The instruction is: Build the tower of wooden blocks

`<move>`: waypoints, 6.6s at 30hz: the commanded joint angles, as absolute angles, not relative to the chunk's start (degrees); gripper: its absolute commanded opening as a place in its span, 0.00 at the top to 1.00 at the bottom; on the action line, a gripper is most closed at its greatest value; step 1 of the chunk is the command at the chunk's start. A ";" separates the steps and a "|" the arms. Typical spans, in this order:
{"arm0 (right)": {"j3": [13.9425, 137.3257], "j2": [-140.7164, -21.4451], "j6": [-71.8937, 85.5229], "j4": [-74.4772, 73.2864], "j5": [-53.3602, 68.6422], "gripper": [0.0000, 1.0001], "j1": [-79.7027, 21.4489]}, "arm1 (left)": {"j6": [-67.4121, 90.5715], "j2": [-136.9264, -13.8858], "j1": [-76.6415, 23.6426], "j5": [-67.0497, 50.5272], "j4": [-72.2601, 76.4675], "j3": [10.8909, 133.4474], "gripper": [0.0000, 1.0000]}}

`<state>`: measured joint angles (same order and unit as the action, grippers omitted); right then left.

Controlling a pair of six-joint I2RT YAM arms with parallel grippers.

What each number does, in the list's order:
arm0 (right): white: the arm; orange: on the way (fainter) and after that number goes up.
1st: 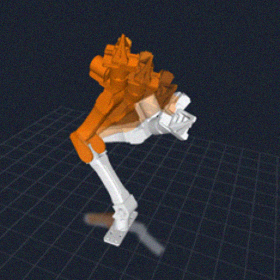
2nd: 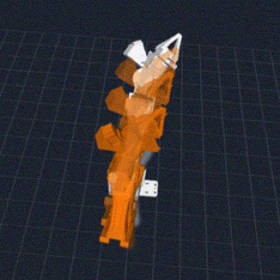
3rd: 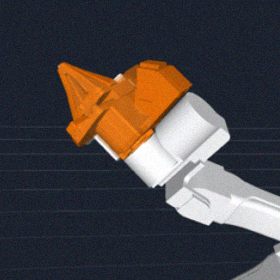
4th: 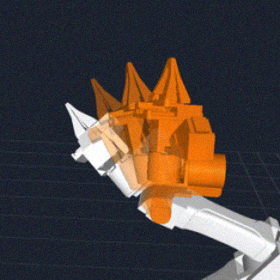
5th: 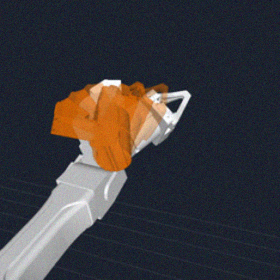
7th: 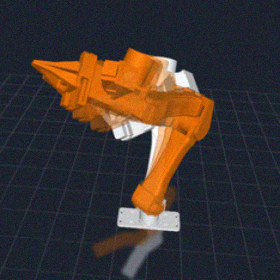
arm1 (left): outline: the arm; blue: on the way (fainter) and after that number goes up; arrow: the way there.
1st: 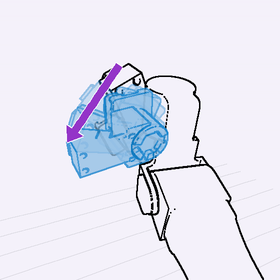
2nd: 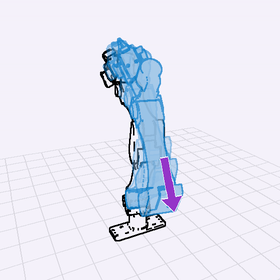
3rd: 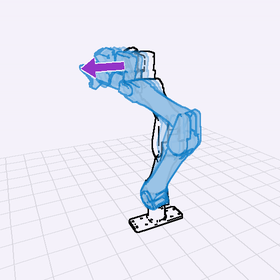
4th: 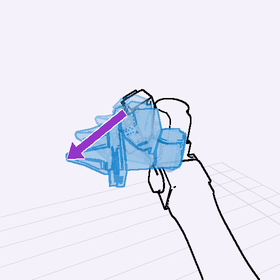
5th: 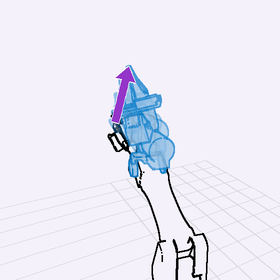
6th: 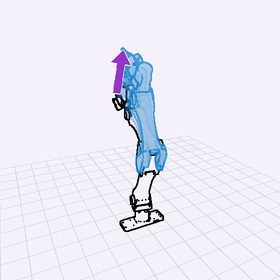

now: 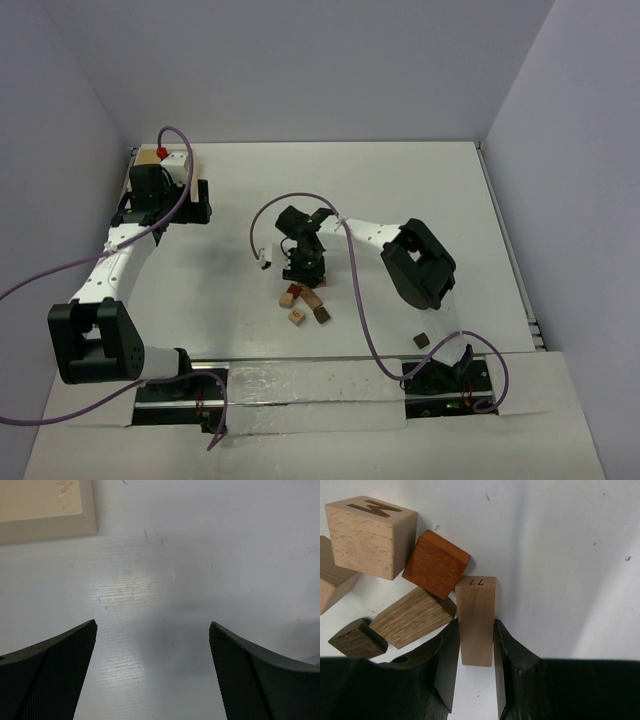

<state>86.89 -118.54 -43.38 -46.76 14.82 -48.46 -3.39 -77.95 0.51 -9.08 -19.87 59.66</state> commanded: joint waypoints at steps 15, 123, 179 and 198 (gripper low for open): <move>87.83 -114.98 -42.10 -45.47 11.69 1.00 -44.82 | -4.95 -73.01 0.85 -13.27 -15.46 62.08 0.01; 83.79 -111.36 -10.48 -31.09 7.17 0.41 -59.15 | -1.32 -70.89 4.31 -20.21 -25.11 63.92 0.01; 82.71 -96.59 -38.86 -50.03 17.23 0.84 -48.50 | -3.16 -72.33 4.13 -26.19 -23.64 63.63 0.01; 92.07 -108.48 -51.20 -54.66 17.78 0.94 -41.31 | -2.99 -73.43 4.04 -26.14 -23.22 63.91 0.01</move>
<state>88.88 -106.94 -48.72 -54.93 17.17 -41.85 -2.42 -73.30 4.21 -24.75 -26.08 63.35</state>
